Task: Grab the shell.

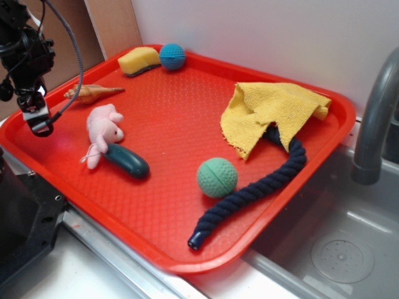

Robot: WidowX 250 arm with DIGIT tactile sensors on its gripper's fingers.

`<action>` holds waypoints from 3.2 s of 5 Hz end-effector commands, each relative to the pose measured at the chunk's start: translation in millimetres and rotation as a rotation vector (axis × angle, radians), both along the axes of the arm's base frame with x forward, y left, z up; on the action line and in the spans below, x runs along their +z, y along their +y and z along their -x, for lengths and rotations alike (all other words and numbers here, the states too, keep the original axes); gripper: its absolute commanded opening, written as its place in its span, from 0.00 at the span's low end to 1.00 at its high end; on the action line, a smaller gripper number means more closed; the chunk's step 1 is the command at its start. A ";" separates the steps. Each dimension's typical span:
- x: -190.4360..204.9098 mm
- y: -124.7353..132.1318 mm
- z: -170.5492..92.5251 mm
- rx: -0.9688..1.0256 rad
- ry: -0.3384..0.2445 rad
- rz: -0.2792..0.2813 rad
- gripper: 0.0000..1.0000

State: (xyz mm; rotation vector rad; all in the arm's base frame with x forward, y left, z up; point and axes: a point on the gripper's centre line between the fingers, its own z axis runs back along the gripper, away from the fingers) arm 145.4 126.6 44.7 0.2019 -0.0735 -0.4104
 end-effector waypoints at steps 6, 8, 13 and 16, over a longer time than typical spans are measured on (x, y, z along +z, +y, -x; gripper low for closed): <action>-24.3 4.0 -79.9 -0.166 0.036 0.008 1.00; -20.5 -16.8 -60.6 -0.168 0.046 0.040 0.00; 85.4 -15.7 -60.2 -0.051 -0.027 0.166 0.00; 129.3 -39.3 -85.9 -0.153 -0.015 0.213 0.00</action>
